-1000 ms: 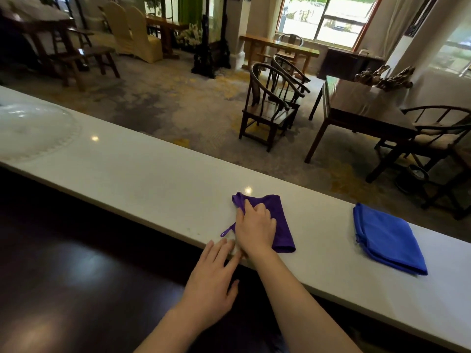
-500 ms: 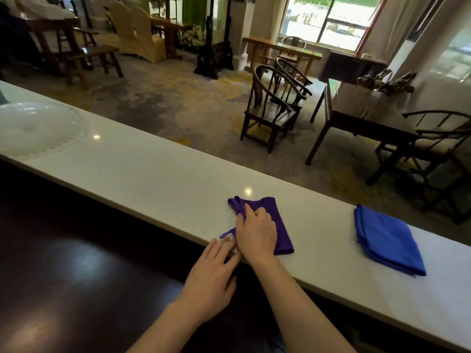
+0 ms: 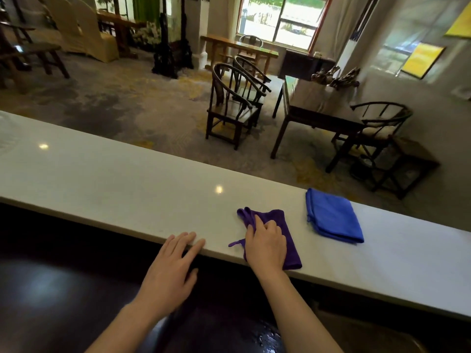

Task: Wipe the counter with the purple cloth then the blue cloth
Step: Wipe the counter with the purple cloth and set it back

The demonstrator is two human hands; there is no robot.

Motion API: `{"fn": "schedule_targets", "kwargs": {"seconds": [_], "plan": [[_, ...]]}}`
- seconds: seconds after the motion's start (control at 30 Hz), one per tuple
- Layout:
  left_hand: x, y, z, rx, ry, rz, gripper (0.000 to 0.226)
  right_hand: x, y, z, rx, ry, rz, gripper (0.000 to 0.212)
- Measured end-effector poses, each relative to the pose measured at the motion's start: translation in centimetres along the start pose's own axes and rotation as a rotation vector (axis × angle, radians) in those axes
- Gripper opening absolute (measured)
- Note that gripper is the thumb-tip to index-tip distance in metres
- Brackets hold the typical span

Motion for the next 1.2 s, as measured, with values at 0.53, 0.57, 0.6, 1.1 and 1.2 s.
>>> {"fn": "schedule_targets", "kwargs": {"seconds": [0.53, 0.57, 0.6, 1.1, 1.2], "plan": [[5.8, -0.4, 6.5, -0.024, -0.273, -0.439, 0.041, 9.9, -6.6, 0.0, 0.169, 0.182, 0.417, 0.049], [6.8, -0.3, 7.4, -0.065, -0.312, -0.513, 0.046, 10.9, -6.8, 0.3, 0.138, 0.220, 0.401, 0.049], [7.8, -0.2, 8.2, -0.106, -0.347, -0.564, 0.050, 11.9, -6.8, 0.5, 0.084, 0.262, 0.407, 0.049], [10.8, 2.2, 13.2, -0.293, -0.679, -0.755, 0.032, 13.3, -4.7, 1.6, -0.268, 0.319, 0.537, 0.036], [10.8, 2.4, 13.4, -0.281, -0.697, -0.796, 0.019, 13.3, -4.8, 1.6, -0.259, 0.301, 0.552, 0.029]]}}
Point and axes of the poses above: each hand's wrist, its own z-axis towards the middle knuckle, its own y-axis out of the palm, x = y × z, the point moved 6 cm from there along z, towards the middle knuckle, and after that the axes turned 10 degrees about z, right-handed, at the moved point
